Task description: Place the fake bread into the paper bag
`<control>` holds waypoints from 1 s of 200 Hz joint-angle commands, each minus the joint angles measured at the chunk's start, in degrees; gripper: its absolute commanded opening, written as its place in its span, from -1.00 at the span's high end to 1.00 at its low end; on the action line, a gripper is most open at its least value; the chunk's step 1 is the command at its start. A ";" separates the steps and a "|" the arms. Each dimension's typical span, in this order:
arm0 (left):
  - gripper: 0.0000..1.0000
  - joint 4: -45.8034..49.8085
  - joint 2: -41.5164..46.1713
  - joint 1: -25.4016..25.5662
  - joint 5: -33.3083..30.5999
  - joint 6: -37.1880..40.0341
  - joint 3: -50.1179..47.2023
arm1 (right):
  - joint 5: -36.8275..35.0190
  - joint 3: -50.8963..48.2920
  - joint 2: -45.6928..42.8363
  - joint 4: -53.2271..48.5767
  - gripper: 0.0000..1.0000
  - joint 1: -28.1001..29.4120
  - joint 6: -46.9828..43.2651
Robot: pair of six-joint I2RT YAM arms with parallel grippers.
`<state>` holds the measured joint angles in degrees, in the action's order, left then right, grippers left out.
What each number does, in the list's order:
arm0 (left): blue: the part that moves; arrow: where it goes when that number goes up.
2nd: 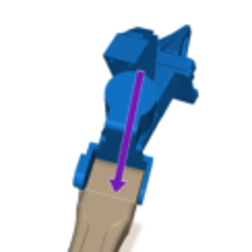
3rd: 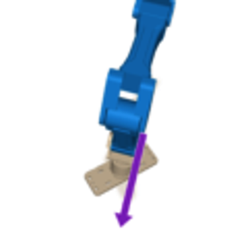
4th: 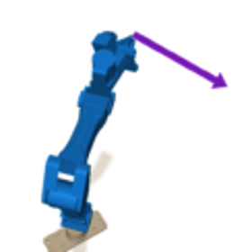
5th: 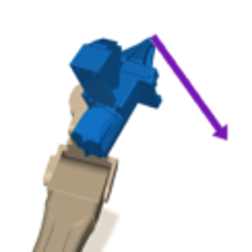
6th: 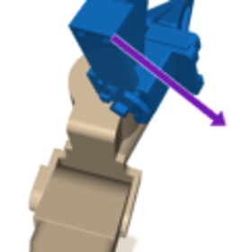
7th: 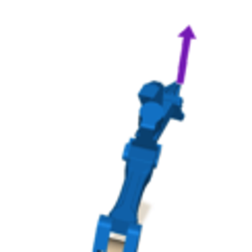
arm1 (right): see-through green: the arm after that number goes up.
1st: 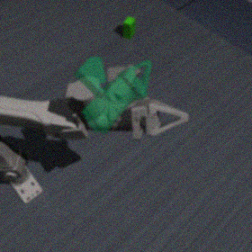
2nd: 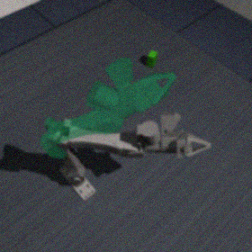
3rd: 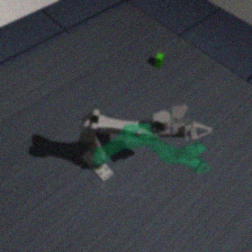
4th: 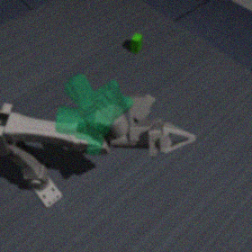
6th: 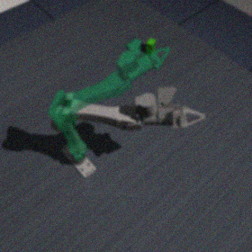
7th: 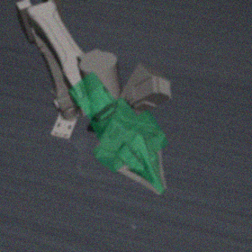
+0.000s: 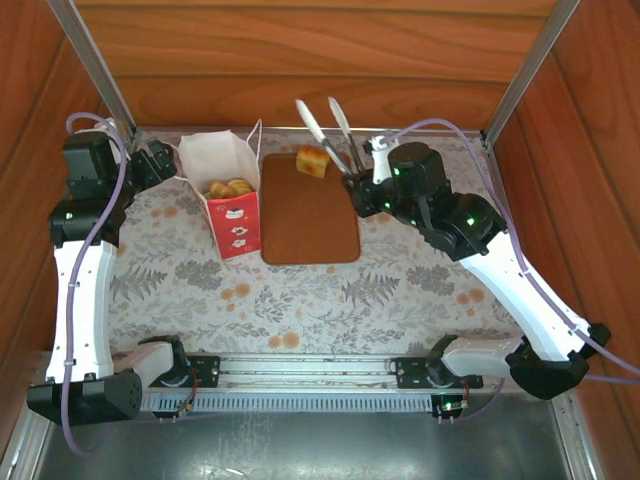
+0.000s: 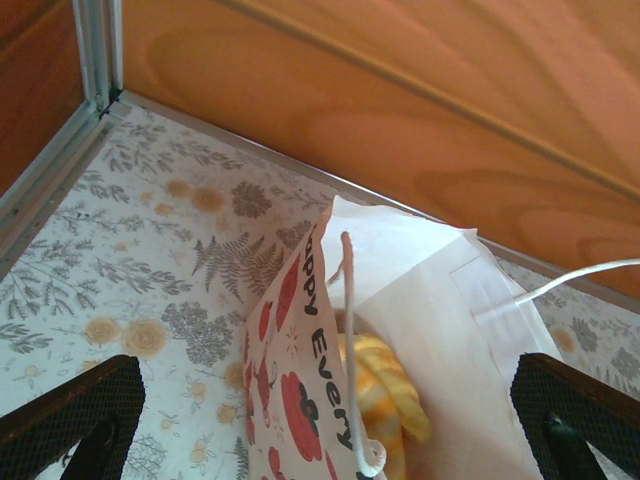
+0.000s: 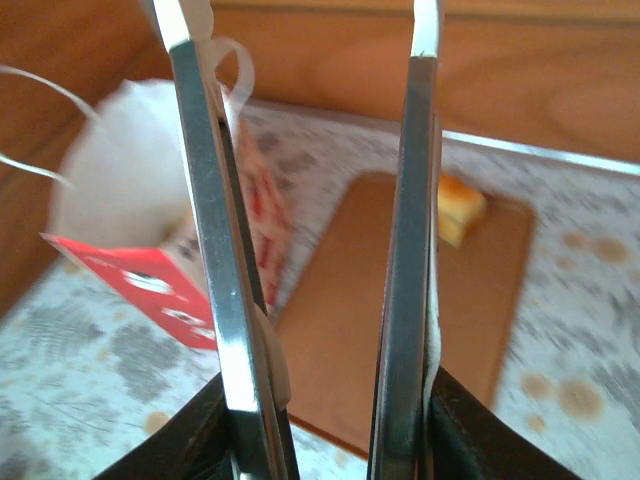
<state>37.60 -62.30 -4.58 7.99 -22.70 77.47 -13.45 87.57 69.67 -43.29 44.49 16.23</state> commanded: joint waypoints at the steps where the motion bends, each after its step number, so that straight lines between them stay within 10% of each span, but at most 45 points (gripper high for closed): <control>1: -1.00 -2.26 0.94 0.26 -2.02 0.32 -0.63 | 0.76 -5.57 -2.89 2.46 0.17 -4.14 2.34; 200: -1.00 -5.70 -1.93 0.20 -0.19 -3.84 -5.65 | 19.59 -24.52 15.49 25.48 0.20 -22.49 -30.63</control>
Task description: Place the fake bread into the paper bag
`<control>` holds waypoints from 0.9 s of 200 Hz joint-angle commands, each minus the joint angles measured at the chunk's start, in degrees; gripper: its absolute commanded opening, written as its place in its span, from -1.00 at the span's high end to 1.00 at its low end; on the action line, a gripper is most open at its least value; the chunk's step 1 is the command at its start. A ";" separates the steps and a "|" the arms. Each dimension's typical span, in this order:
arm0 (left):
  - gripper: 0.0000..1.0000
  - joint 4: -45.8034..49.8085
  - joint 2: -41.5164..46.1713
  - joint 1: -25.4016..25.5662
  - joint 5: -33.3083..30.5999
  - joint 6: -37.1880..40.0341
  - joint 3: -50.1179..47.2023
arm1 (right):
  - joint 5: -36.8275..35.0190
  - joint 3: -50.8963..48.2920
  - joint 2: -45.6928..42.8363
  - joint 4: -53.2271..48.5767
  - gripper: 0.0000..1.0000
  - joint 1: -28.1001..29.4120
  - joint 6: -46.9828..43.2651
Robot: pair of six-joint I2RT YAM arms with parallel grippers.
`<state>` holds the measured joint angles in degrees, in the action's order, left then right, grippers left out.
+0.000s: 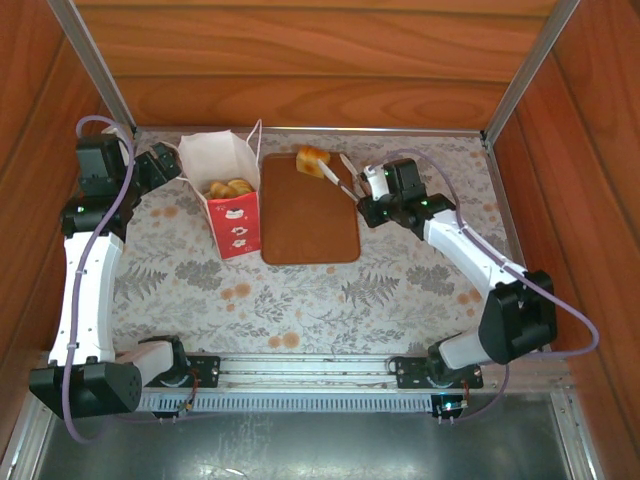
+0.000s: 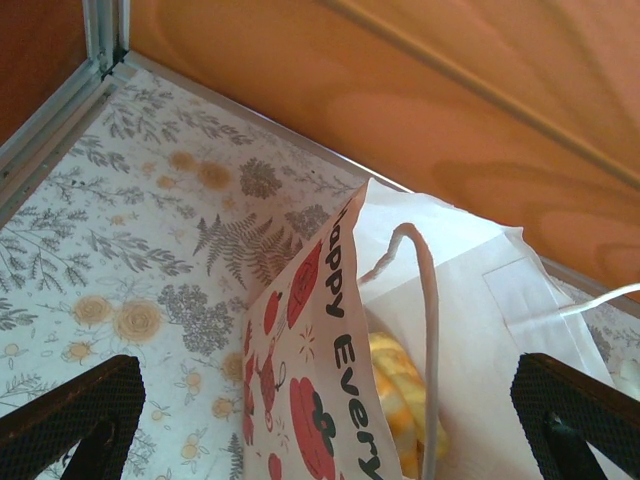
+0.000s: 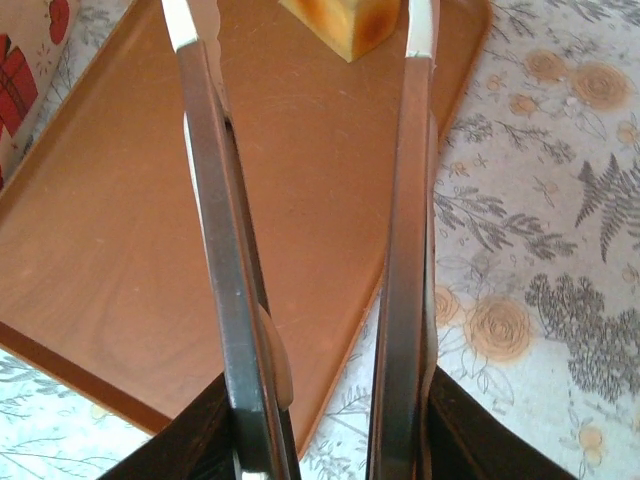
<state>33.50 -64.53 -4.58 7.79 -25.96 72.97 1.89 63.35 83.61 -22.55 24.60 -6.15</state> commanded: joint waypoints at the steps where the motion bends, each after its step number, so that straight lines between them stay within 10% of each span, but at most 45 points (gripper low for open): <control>1: -1.00 -1.59 0.29 0.23 0.02 -0.54 -1.16 | 4.43 -0.28 1.63 4.76 0.20 -2.75 -8.47; 180: -1.00 -3.44 -1.99 0.18 1.04 -0.62 -1.67 | 6.55 14.17 18.89 3.58 0.16 -7.58 -26.70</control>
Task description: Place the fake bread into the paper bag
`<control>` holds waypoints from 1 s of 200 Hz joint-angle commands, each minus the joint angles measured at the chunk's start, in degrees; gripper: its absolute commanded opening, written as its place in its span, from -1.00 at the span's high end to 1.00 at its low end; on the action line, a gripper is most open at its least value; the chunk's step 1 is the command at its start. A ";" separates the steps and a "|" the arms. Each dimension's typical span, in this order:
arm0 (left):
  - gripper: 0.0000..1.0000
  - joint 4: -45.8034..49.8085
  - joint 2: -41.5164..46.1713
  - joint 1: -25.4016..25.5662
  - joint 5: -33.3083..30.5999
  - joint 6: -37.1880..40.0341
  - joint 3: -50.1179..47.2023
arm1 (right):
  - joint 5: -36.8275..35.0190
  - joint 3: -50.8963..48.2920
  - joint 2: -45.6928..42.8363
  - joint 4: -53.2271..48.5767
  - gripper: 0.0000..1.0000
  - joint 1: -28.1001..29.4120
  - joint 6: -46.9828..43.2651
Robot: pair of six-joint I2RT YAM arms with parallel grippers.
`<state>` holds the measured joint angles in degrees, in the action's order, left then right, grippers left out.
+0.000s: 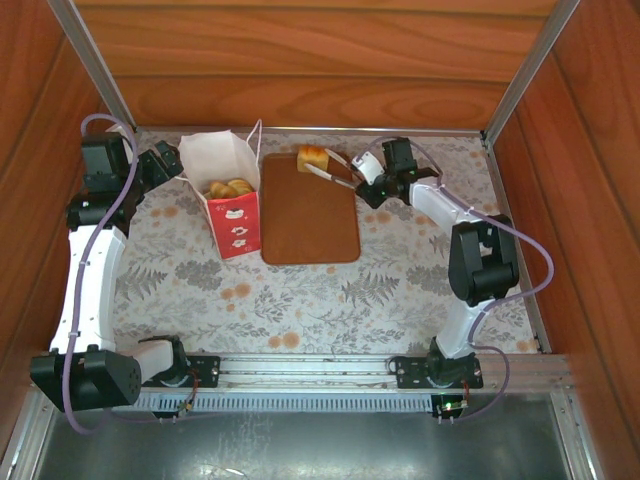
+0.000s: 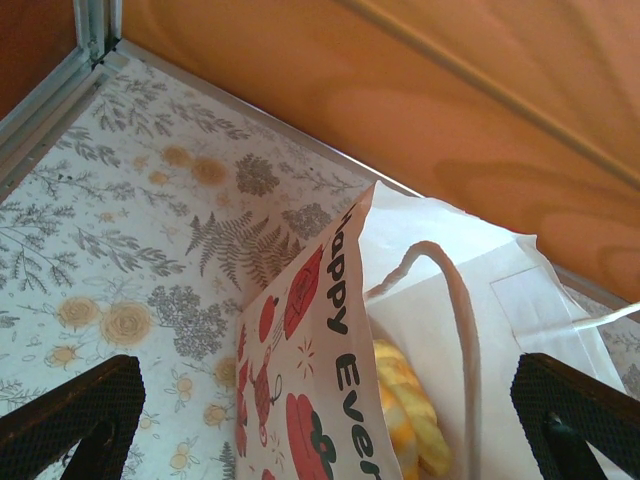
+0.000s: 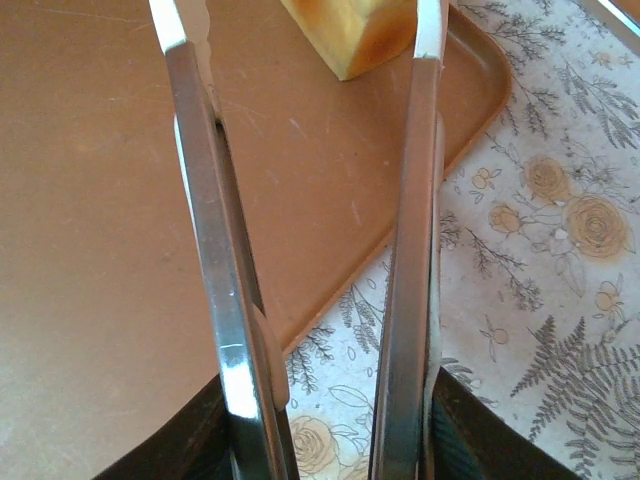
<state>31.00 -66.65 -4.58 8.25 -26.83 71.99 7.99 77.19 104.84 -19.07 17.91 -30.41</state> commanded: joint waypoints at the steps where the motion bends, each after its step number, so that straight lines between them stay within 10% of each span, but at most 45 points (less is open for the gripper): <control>1: -1.00 -0.90 0.12 0.18 0.56 0.23 -0.70 | 0.45 0.25 -2.43 0.23 0.16 -0.96 -2.45; 200: -1.00 -0.94 0.13 -0.64 0.80 0.53 -0.62 | 4.13 12.44 11.64 -2.47 0.08 -3.46 -9.30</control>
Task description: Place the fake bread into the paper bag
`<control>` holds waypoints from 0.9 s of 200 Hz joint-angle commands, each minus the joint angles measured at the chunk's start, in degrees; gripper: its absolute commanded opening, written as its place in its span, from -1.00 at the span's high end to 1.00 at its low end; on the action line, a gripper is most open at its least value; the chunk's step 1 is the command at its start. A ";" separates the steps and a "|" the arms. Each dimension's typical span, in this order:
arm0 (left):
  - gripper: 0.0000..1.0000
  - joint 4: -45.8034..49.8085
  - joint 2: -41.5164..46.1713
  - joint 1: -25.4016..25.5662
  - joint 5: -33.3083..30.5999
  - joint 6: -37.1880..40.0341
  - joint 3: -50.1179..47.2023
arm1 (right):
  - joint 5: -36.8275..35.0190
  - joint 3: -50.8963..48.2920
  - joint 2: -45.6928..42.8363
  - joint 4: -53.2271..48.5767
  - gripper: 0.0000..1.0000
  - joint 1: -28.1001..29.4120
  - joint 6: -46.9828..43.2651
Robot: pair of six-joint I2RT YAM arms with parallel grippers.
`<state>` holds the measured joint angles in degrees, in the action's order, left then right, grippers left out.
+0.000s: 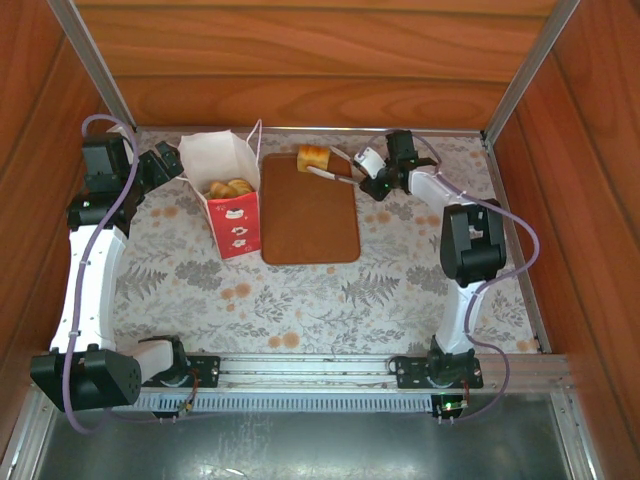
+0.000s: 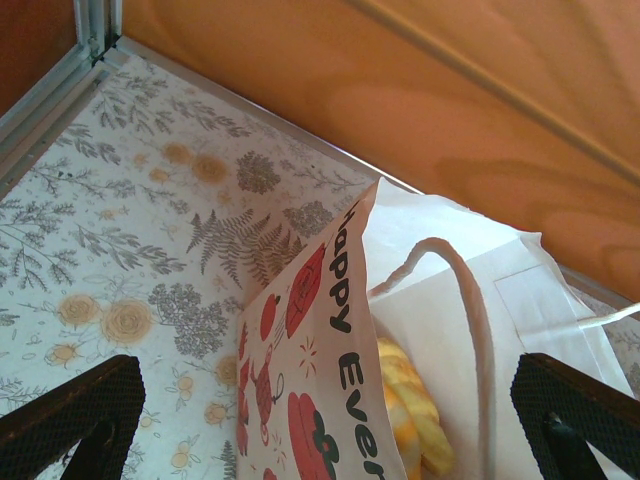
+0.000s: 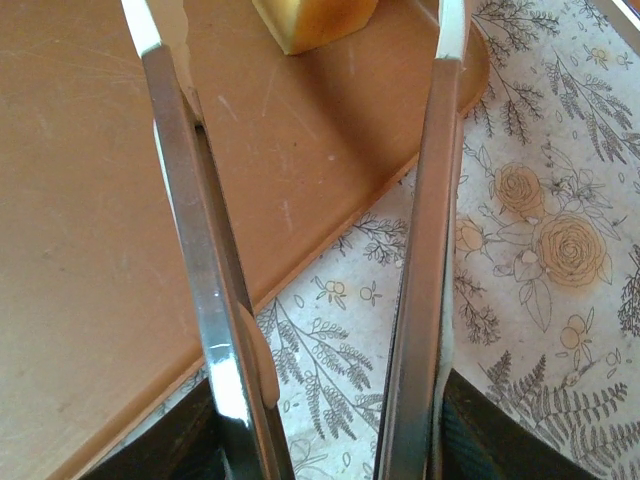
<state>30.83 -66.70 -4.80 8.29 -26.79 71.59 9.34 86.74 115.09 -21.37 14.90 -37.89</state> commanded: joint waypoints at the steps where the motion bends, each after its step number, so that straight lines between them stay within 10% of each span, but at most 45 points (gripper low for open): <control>1: -1.00 -0.77 0.17 -0.45 0.76 0.45 -0.22 | 2.82 2.99 1.47 -0.17 0.08 -0.42 -1.83; 82: -1.00 -0.77 -0.17 -0.53 0.88 0.14 -0.53 | 6.97 8.39 5.97 -1.98 0.14 -0.17 -1.43; 180: -1.00 -0.86 0.27 -0.65 0.06 -0.04 0.29 | 2.92 -9.63 -9.99 6.34 0.94 0.82 4.95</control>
<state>30.81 -66.70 -4.97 8.78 -26.81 71.29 12.84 81.32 112.73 -18.87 15.05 -36.27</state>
